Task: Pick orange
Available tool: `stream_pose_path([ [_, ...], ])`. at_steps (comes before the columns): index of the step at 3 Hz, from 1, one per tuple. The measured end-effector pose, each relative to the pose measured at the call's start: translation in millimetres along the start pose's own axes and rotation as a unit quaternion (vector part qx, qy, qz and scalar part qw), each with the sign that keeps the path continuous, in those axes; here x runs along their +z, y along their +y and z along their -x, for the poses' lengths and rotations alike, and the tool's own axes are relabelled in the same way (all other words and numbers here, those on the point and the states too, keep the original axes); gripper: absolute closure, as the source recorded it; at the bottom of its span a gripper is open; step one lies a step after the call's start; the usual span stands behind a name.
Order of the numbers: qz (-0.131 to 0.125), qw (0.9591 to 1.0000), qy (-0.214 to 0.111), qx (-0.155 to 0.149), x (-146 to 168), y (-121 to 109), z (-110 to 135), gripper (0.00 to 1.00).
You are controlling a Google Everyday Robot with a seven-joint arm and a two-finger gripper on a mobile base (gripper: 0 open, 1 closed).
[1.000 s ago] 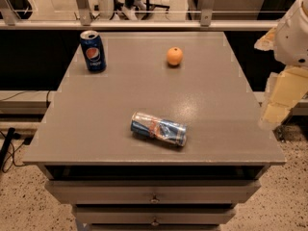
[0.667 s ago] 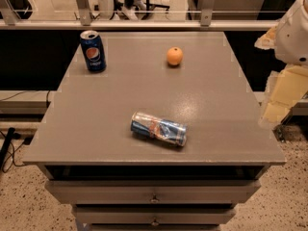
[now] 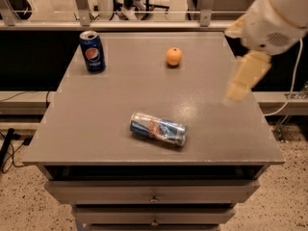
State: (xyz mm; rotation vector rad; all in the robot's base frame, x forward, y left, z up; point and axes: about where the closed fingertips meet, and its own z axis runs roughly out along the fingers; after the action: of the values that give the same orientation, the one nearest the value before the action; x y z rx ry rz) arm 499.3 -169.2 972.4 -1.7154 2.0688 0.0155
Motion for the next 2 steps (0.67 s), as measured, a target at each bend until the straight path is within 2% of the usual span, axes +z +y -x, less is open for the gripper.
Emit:
stream_pose_path([
  [1,-0.015,0.9983,-0.053,-0.018,37.8,-32.4,42.8,0.0],
  [2,-0.015,0.9983,-0.053,-0.018,37.8,-32.4,42.8,0.0],
])
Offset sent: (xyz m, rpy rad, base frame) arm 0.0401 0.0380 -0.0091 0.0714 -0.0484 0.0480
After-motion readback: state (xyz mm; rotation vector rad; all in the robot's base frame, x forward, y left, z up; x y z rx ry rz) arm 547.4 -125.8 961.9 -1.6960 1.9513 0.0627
